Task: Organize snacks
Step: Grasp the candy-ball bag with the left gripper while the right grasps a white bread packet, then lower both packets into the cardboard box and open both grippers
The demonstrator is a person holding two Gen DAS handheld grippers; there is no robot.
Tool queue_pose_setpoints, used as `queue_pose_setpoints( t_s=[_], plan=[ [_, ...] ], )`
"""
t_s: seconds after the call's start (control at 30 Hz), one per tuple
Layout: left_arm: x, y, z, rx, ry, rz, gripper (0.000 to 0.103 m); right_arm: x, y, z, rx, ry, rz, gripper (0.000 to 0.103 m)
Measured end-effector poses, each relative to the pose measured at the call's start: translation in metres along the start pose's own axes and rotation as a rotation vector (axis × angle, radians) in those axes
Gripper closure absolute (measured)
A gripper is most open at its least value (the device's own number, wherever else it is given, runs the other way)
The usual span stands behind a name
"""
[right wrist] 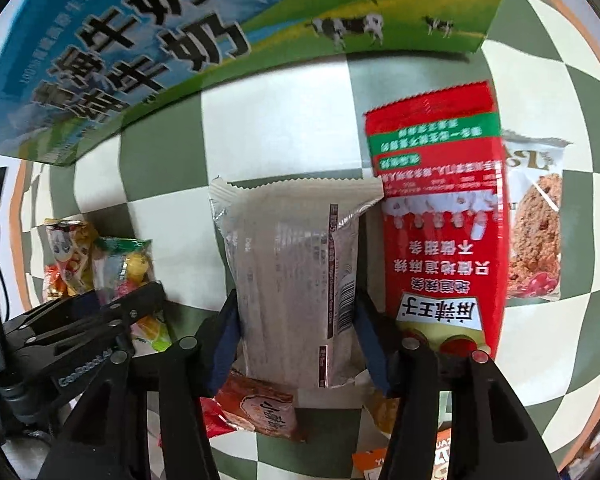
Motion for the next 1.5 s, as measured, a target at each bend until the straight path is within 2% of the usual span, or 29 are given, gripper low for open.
queue_pose_setpoints(
  t_s=[0.13,0.17,0.27,0.43,0.5,0.57,0.7,0.77,0.87,1.03,1.13,1.33,1.5],
  plan=[
    [0.003,0.004,-0.017,-0.027,0.014,0.002,0.058,0.002,0.0,-0.021,0.024,0.026,-0.013,0.047],
    [0.016,0.012,-0.021,-0.031,0.02,0.006,0.059,0.002,-0.002,-0.027,0.031,0.032,-0.015,0.047],
    [0.005,0.015,-0.042,-0.059,0.054,0.023,0.059,0.003,-0.006,-0.048,0.061,0.054,-0.025,0.047],
    [-0.004,0.024,-0.095,-0.136,0.126,0.032,0.059,0.002,-0.01,-0.091,0.129,0.085,-0.045,0.047],
    [0.0,0.029,-0.131,-0.182,0.178,0.032,0.059,0.007,-0.013,-0.117,0.157,0.1,-0.056,0.047],
    [0.008,0.032,-0.165,-0.213,0.227,0.041,0.058,0.009,-0.01,-0.141,0.184,0.124,-0.072,0.047],
    [0.063,0.032,-0.223,-0.21,0.3,0.069,0.058,0.034,-0.021,-0.197,0.232,0.204,-0.09,0.047],
    [0.099,0.027,-0.23,-0.159,0.336,0.08,0.058,0.057,-0.029,-0.218,0.243,0.253,-0.102,0.047],
    [0.151,0.02,-0.234,-0.069,0.347,0.092,0.058,0.097,-0.037,-0.236,0.194,0.333,-0.133,0.047],
    [0.226,0.007,-0.201,0.121,0.281,0.122,0.058,0.174,-0.032,-0.235,0.064,0.371,-0.162,0.047],
    [0.252,0.001,-0.172,0.227,0.238,0.152,0.058,0.214,-0.028,-0.221,-0.003,0.349,-0.17,0.047],
    [0.285,-0.001,-0.109,0.442,0.115,0.284,0.058,0.265,-0.016,-0.181,-0.109,0.281,-0.178,0.047],
    [0.295,-0.006,-0.078,0.472,0.073,0.297,0.058,0.289,-0.005,-0.146,-0.161,0.228,-0.172,0.047]
  ],
)
Point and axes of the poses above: each gripper's, at about its wrist camera, not at the fingertips, and z roughly the way its jaws point, y to its right, x to its top, the point moved 10 cm from there along z, roughly the way its jaws point
